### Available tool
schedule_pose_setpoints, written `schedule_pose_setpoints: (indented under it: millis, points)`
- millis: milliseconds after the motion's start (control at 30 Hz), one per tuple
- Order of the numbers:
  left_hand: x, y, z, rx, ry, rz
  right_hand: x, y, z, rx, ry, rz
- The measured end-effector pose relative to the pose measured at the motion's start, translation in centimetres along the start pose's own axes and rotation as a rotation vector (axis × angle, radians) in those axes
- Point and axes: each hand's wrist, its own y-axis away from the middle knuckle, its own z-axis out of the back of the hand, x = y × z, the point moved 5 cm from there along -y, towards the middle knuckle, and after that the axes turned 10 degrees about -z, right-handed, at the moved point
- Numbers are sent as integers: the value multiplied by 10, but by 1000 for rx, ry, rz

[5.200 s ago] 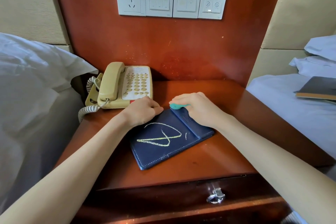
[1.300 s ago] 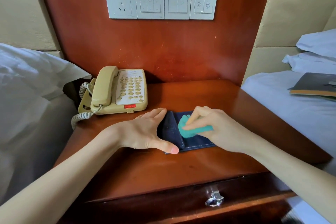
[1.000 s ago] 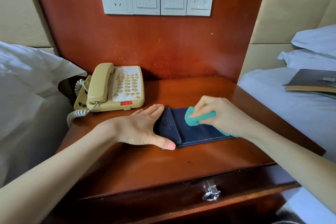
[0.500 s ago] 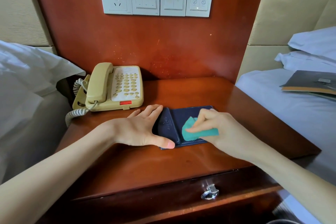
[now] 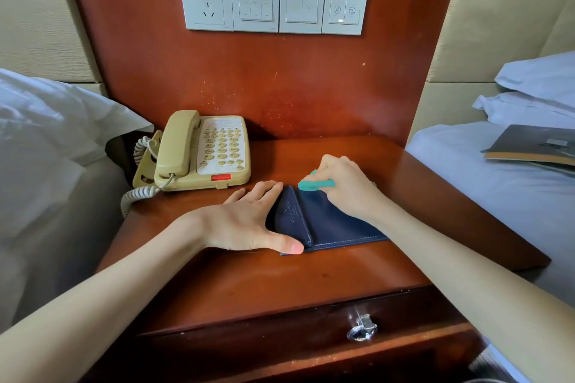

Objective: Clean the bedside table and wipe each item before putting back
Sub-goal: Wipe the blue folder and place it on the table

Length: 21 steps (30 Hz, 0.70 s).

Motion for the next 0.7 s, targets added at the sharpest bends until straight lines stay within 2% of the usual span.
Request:
schedule_pose_setpoints:
  millis: [200,533,700]
  points:
    - [0,4,1,-18,6,-34,-15,15,8,38,96,135]
    - [5,4,-1,-30,14,-19,-70,20,35,10,57,-5]
    - [5,3,-1,-40,-10,-40,-70,52,46,37,43,22]
